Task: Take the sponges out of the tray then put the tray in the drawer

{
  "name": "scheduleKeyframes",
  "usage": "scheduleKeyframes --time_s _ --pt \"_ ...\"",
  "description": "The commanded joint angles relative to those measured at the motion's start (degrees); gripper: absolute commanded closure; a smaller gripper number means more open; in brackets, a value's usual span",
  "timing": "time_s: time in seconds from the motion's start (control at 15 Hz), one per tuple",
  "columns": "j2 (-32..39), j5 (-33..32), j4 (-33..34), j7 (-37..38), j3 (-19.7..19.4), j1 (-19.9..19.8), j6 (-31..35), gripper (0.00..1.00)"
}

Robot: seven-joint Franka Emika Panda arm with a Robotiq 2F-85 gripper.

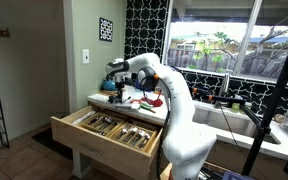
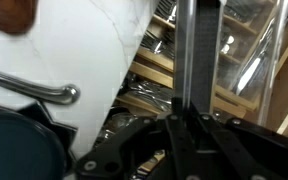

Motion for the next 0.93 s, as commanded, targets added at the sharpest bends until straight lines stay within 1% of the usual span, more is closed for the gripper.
scheduleKeyframes --time_s 0.0,0.2,0.27,0.33,0.4,0.67,0.73,0.87 --pt "-5.3 -4.4 -9.6 -4.8 -0.7 4.7 1.7 0.98" --pt "-6.9 -8.4 -14.4 -8.2 -0.5 8.0 3.2 0.98" --pt "-7.4 -9.7 -15.9 -7.7 -0.6 9.1 5.1 0.98" --pt "-4.1 -6.6 -9.9 -6.1 -0.8 8.4 1.5 0.98" --pt "-4.2 -6.9 -10.5 -5.9 -0.7 9.0 1.9 0.93" --pt "-4.0 -6.8 -10.1 -5.7 -1.1 9.0 2.0 0.93" --pt "-4.2 -7.7 -11.1 -8.7 -0.7 9.0 2.6 0.98" --pt "-4.6 -7.8 -13.4 -14.3 0.3 9.2 4.0 0.98"
